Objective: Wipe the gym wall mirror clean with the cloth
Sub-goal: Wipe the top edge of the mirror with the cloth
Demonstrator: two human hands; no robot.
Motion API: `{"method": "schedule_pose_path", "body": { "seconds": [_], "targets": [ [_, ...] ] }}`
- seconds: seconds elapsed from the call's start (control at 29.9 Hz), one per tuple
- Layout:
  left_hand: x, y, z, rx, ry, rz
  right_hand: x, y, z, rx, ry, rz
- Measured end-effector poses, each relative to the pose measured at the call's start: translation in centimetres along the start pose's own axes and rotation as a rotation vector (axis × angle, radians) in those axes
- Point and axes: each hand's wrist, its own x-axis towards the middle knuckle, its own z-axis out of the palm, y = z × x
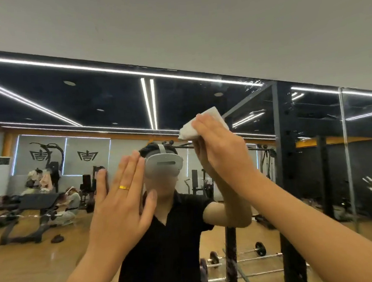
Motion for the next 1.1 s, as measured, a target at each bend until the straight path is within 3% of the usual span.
{"method": "schedule_pose_path", "body": {
  "seconds": [0.27, 0.47, 0.67, 0.84, 1.1],
  "targets": [
    [0.4, -0.1, 0.5, -0.053, 0.066, 0.023, 8.5, 3.6, -1.9, -0.093, 0.098, 0.143],
    [0.5, 0.3, -0.3, -0.141, 0.129, 0.054, 4.5, 1.2, -0.5, -0.025, 0.201, 0.27],
    [3.2, 5.8, -0.6, -0.221, 0.061, 0.156, -2.0, 1.5, -3.1, -0.072, -0.031, 0.152],
    [4.4, 10.3, 2.2, -0.221, -0.019, 0.102, -2.4, 3.3, -4.4, -0.074, -0.097, 0.052],
    [3.7, 10.9, 3.4, -0.037, -0.002, 0.115, -2.0, 4.7, -4.0, -0.149, 0.086, -0.069]
  ]
}}
